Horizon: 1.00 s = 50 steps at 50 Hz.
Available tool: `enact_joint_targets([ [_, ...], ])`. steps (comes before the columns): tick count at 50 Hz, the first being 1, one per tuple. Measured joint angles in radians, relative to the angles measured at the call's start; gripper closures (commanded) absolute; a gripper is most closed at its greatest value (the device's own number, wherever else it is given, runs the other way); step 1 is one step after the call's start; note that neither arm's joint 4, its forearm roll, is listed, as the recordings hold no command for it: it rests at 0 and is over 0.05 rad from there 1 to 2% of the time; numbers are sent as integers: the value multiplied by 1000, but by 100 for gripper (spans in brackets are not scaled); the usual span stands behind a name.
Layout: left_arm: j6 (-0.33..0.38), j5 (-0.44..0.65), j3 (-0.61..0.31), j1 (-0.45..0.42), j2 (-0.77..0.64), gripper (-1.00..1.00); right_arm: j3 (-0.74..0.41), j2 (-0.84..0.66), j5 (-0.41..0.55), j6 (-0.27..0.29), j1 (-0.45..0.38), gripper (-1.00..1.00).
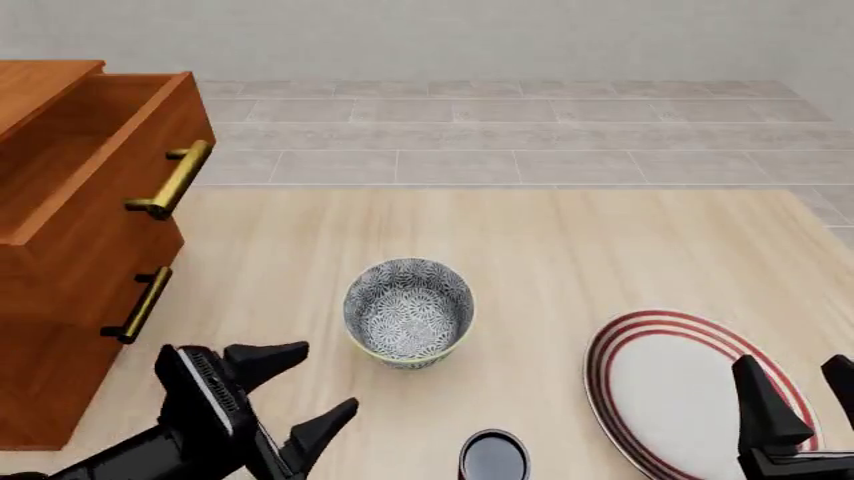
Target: Put the ketchup in the top drawer of the cabinet.
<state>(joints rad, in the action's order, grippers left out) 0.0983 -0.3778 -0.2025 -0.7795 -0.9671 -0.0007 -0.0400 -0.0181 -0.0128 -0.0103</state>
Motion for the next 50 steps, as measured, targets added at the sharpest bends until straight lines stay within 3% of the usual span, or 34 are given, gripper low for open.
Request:
enact_joint_targets([
  [28,56,-133,-56,-201,-294,-100,0,-16,-10,-19,-10,-100],
  [50,67,-189,-175,-296,-540,-100,0,-33,-18,-58,-16,-100],
])
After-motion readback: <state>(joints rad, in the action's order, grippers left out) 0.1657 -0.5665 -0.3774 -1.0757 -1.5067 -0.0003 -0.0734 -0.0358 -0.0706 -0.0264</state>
